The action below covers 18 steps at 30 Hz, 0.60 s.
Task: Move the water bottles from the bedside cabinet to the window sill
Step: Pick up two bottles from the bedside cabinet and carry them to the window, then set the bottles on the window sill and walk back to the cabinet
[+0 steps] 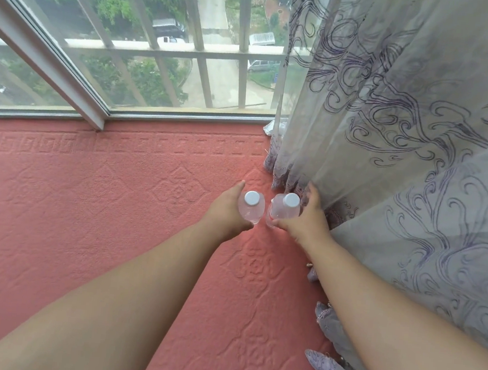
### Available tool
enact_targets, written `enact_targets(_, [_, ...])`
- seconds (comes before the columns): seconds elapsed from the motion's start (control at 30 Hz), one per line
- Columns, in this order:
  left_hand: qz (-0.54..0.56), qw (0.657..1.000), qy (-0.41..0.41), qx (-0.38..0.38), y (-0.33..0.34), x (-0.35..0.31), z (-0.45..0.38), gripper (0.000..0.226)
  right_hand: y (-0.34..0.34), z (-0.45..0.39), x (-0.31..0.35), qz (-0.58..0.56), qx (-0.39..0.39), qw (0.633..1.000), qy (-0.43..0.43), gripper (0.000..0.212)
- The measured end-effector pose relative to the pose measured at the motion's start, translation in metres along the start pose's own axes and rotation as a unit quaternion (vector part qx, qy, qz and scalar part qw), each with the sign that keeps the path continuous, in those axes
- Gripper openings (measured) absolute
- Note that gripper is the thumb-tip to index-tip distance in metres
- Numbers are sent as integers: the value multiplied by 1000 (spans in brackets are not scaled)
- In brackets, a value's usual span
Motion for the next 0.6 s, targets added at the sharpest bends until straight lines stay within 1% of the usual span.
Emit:
enact_targets(0.07, [-7, 1000, 14, -16, -4, -6, 16, 92, -5, 19, -3, -6, -10, 1000, -7, 128])
enact_targets(0.13, [-26, 998, 40, -31, -10, -17, 35, 69, -9, 40, -3, -5, -24, 1000, -2, 118])
enact_targets(0.17, [-40, 998, 48, -31, -13, -22, 46, 63, -12, 50, -2, 0, -32, 999, 2, 112])
enact_targets(0.27, [-76, 995, 53, -41, -31, -38, 83, 61, -23, 89, 8, 34, -43, 998, -4, 90])
enact_targets(0.33, [-114, 991, 59, -48, -48, -51, 110, 61, -33, 117, 15, 84, -21, 996, -7, 77])
enact_targets(0.37, [-128, 988, 63, -49, -58, -58, 126, 61, -37, 132, 17, 106, -4, 994, -2, 76])
enact_targets(0.43, [-123, 988, 77, -49, -77, -74, 160, 61, -44, 166, 19, 134, 14, 991, 1, 81])
enact_targets(0.53, [-104, 988, 101, -43, -101, -96, 214, 59, -53, 226, 22, 145, -9, 989, -31, 97])
enact_targets(0.6, [-124, 984, 120, -48, -115, -106, 248, 57, -57, 263, 21, 138, -29, 988, -59, 101])
Point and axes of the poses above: each hand's wrist, its own z-axis away from the middle knuckle, its own y-axis out of the palm, x = y × z, the point moved 3 cm from there along -z, towards the middle knuckle, and after that the axes turned 14 degrees about y, right-handed, at the moved point
